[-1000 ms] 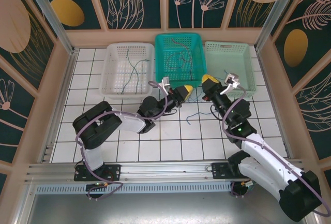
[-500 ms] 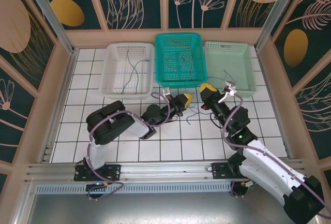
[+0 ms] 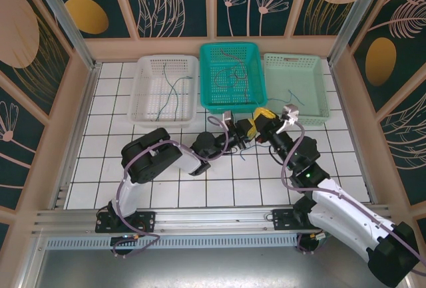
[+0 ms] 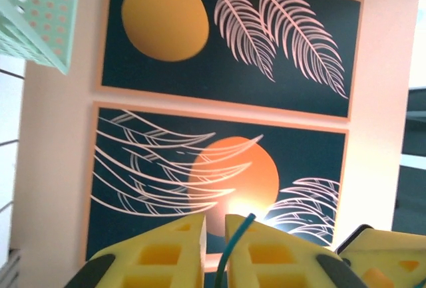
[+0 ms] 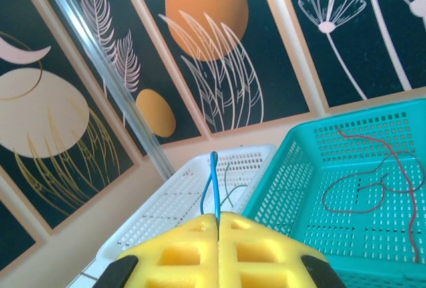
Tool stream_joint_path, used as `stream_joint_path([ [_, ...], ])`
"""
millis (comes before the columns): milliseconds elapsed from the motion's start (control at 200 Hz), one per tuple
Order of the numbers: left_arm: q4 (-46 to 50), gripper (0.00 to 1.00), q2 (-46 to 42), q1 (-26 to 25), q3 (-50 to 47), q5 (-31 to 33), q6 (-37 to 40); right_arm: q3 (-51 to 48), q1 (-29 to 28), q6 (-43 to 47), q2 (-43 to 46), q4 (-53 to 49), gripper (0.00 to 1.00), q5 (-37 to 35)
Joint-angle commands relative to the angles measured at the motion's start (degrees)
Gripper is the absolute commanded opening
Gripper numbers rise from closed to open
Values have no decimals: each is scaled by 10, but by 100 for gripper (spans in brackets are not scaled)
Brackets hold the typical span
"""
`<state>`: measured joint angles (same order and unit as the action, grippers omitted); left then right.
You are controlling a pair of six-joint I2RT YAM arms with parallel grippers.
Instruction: Untangle the cables
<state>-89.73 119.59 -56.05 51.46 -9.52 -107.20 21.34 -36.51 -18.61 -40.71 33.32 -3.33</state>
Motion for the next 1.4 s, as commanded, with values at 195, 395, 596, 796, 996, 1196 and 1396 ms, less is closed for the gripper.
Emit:
stream_joint_path([
  [195, 35, 76, -3, -3, -14, -68, 15, 134, -2, 85, 4, -233, 0, 22],
  [395, 79, 98, -34, 6, -43, -63, 54, 248, 0, 133, -37, -426, 0, 59],
  [596, 128, 98, -59, 23, -57, -69, 98, 310, 1, 158, -71, -527, 0, 58],
  [796, 179, 99, -65, 28, -36, -89, 142, 334, 1, 166, -60, -524, 0, 30],
  [996, 191, 93, -63, 26, -39, -93, 157, 331, 1, 153, -53, -468, 0, -19],
  [1196, 149, 60, -40, 20, -45, -107, 154, 327, 1, 141, -37, -403, 0, -38],
  [1396, 198, 49, -50, 16, -8, -133, 220, 352, 2, 154, -68, -436, 0, -18],
])
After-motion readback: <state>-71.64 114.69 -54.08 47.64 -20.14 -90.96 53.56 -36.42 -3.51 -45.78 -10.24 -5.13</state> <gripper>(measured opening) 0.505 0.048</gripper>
